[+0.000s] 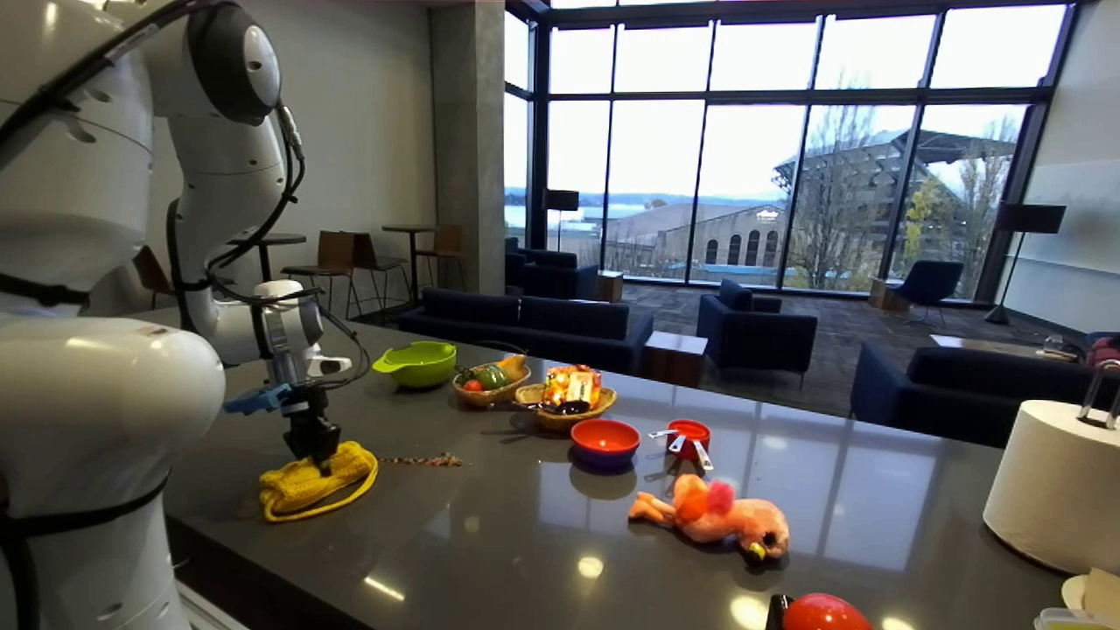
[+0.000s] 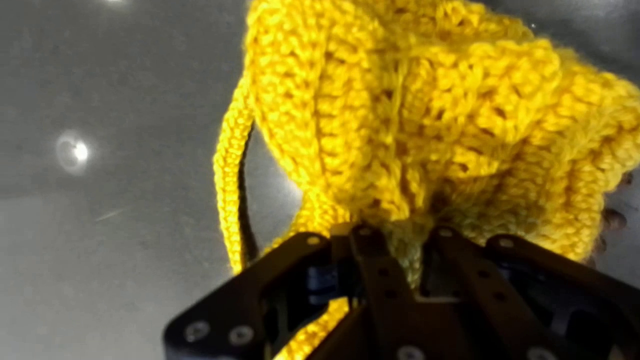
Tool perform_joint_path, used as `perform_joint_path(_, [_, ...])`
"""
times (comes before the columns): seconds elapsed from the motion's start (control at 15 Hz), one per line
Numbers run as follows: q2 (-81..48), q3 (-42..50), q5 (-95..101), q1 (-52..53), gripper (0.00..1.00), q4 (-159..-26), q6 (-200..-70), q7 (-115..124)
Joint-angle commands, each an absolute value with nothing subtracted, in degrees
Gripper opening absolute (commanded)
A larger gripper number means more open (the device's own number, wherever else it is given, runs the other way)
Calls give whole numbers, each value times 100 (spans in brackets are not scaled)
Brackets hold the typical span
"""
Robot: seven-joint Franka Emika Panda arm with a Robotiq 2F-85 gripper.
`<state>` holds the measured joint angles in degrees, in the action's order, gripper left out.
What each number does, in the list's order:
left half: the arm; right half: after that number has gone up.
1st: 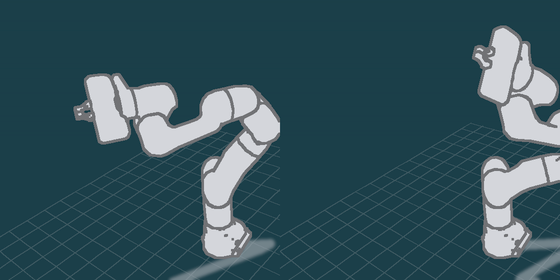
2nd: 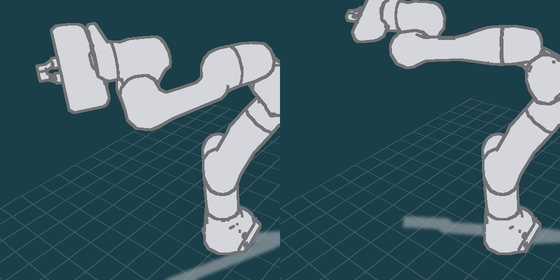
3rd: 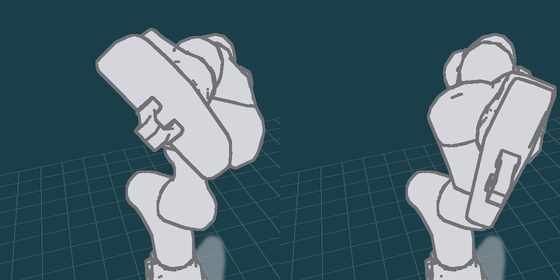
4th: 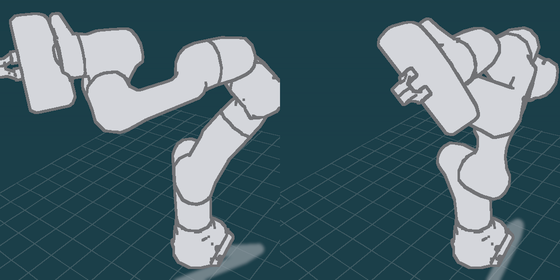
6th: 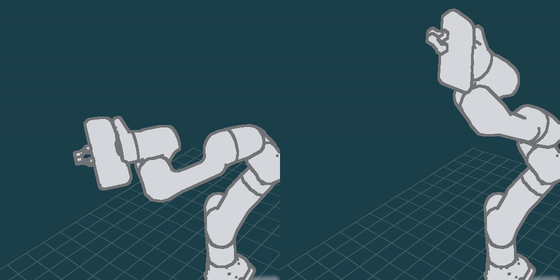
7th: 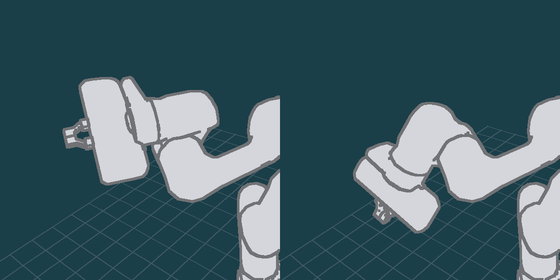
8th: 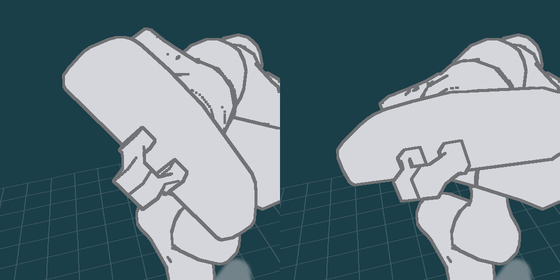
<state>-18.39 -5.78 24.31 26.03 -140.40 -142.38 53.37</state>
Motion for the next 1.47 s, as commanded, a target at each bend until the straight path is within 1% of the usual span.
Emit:
perform_joint_path(0.0, [-2640,-502,2672,2545,4,-13909,-14689,5459])
perform_joint_path(0.73, [-2345,-336,2591,2163,4,-13727,-14197,4830])
perform_joint_path(1.4, [-1946,-356,1988,1806,4,-13705,-13311,4213])
